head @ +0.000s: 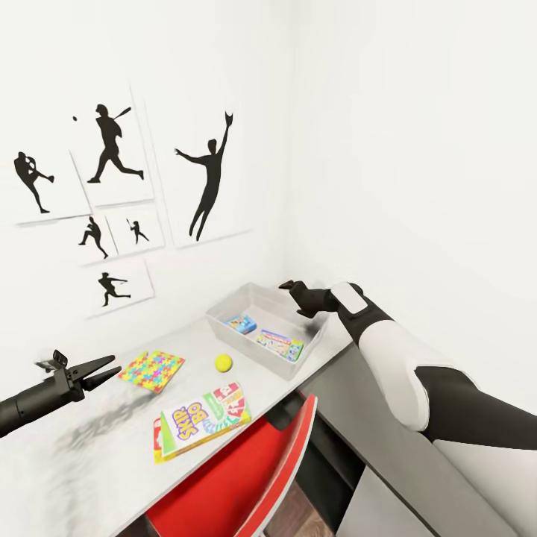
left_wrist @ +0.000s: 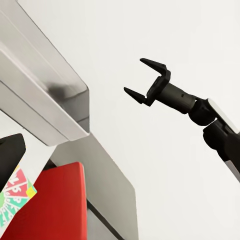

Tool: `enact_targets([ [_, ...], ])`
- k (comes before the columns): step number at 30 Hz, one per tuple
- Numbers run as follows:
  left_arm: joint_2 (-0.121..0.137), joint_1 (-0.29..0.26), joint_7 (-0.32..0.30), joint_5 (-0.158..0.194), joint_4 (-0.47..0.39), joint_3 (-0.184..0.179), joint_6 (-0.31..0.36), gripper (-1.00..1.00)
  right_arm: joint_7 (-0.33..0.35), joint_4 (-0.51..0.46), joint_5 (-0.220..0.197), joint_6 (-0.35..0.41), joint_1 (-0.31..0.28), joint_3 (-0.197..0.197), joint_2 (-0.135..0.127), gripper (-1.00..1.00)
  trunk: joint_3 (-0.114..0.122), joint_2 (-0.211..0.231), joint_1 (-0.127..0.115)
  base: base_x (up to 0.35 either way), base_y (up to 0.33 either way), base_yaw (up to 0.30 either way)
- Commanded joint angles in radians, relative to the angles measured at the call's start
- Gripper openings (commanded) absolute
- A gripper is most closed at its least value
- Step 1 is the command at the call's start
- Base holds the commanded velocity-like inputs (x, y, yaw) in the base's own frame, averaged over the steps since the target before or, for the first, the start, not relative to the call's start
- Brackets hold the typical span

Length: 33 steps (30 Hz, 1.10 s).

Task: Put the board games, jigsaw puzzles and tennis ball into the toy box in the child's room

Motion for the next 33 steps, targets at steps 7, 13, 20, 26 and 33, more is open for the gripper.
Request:
enact_targets([
  [7, 0.000, -0.001, -0.004, -0.001, 0.000, 0.000, 0.011, 1.00, -0.009, -0.002, -0.005, 0.003, -0.001, -0.007, 0.002, 1.00, 0.009, -0.002, 0.001, 0.000, 0.000, 0.000],
  [13, 0.000, -0.001, -0.004, -0.001, 0.000, 0.000, 0.011, 1.00, -0.009, -0.002, -0.005, 0.002, -0.001, -0.006, 0.002, 1.00, 0.019, -0.002, 0.001, 0.000, 0.000, 0.000],
  [20, 0.000, -0.001, -0.004, -0.001, 0.000, 0.000, 0.011, 1.00, -0.009, -0.002, -0.004, 0.001, -0.001, -0.006, 0.002, 1.00, 0.031, -0.002, 0.001, 0.000, 0.000, 0.000],
  [26, 0.000, -0.001, -0.004, -0.001, 0.000, 0.001, 0.011, 1.00, -0.009, -0.002, -0.004, 0.001, -0.001, -0.005, 0.002, 1.00, 0.041, -0.002, 0.001, 0.000, 0.000, 0.000],
  [33, 0.000, -0.001, -0.004, 0.000, 0.000, 0.001, 0.011, 1.00, -0.008, -0.002, -0.004, 0.001, 0.001, -0.005, 0.001, 1.00, 0.052, -0.002, 0.001, 0.000, 0.000, 0.000],
])
